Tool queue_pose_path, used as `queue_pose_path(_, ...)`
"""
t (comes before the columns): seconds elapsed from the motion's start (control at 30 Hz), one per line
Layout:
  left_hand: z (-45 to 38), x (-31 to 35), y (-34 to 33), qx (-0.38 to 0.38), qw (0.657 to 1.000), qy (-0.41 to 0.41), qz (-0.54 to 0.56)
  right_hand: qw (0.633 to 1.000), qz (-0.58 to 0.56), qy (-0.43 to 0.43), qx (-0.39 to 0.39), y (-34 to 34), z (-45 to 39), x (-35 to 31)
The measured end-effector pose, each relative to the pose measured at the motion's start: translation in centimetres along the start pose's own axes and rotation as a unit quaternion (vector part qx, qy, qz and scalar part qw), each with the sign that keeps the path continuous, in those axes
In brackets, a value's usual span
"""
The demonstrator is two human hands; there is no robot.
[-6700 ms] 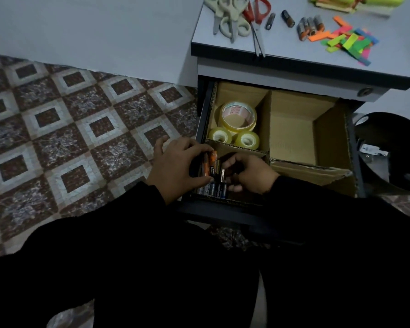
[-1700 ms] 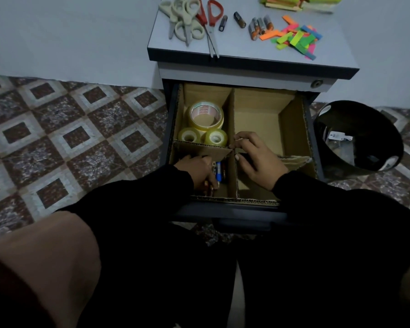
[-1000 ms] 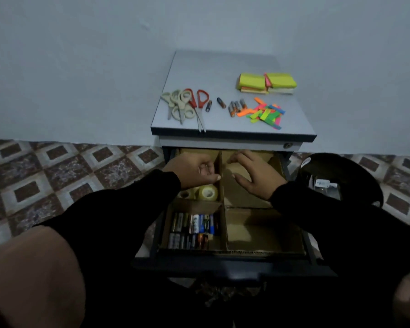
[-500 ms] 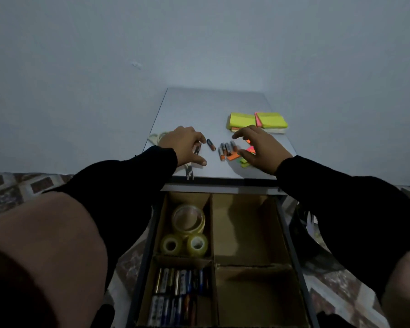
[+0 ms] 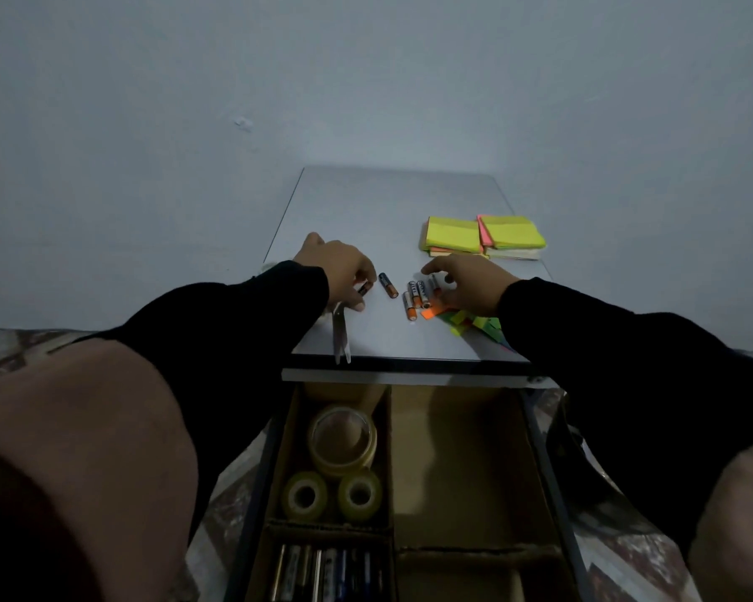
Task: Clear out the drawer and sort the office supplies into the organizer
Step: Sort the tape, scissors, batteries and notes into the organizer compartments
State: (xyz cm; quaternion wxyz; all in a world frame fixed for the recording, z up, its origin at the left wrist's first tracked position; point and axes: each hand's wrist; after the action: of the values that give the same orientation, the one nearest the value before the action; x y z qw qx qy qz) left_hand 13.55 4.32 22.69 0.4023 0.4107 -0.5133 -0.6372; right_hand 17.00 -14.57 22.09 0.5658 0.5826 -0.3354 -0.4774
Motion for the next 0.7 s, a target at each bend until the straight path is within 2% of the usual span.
queue_pose_path(0.2, -0.5, 0.0, -0.1, 0.022, 0.991, 0.032, 0.128, 1.000, -0.003, -0.023, -0.010, 0.1, -0.9, -0.5)
queue_pose_path(0.47, -1.4, 1.0, -0.1, 0.050, 0.978, 0.115, 0.167, 0.999, -0.008, -0.023, -0.027, 1.1, -1.2, -0.9)
queue_pose_path(0.7, -2.0, 2.1, -0.4, 0.082, 0.975, 0.121, 0.167, 0.999, -0.025, -0.020, -0.022, 0.7, -0.9, -1.2)
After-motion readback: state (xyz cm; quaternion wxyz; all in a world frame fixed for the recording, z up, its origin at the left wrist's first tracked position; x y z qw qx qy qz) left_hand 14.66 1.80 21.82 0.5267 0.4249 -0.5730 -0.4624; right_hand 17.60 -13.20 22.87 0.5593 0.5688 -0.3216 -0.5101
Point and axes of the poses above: each hand's wrist, its own z-axis away from the middle knuckle, its own y-axis out of the back of the hand, x = y × z, and after that the axes turned 13 degrees about -y, right-handed
